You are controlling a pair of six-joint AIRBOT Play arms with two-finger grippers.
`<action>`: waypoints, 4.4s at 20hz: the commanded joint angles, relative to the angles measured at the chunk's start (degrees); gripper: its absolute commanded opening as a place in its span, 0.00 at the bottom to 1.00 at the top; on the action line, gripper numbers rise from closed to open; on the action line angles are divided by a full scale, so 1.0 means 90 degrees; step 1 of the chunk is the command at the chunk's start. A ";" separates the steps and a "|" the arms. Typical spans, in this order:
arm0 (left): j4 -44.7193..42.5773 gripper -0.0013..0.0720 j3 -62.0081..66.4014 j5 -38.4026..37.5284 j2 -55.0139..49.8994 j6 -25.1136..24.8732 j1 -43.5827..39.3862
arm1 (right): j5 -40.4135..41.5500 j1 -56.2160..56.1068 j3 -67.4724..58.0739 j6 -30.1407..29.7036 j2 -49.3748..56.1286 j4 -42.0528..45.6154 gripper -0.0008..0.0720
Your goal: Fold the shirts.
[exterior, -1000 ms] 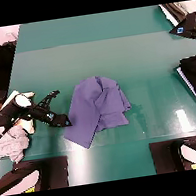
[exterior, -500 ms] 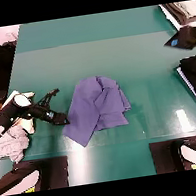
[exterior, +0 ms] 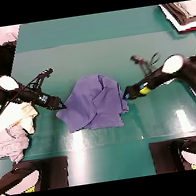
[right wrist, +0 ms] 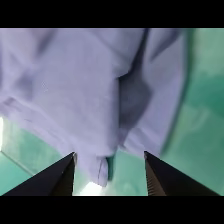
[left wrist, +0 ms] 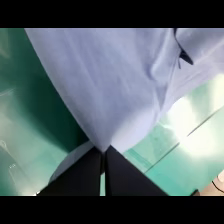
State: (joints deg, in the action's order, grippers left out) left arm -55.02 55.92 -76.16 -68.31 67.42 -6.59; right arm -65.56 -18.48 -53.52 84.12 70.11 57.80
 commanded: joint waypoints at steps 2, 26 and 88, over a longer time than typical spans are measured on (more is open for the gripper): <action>-0.0027 0.05 0.0109 -0.0153 0.0005 0.0012 0.0002 | 0.0695 -0.0590 0.0272 -0.0223 0.0765 -0.0333 0.60; -0.1600 0.05 0.5525 -0.0498 0.0073 0.0850 0.0002 | 0.0282 0.3691 -0.1727 -0.0374 -0.3337 0.0027 0.03; 0.0508 0.60 -0.0321 0.1768 -0.1800 -0.0646 0.0707 | -0.0928 0.3296 -0.1355 -0.0355 -0.1107 0.0525 0.43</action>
State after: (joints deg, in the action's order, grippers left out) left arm -49.84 54.17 -64.25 -84.33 61.78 1.52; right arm -74.48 11.16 -66.67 80.95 61.52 62.96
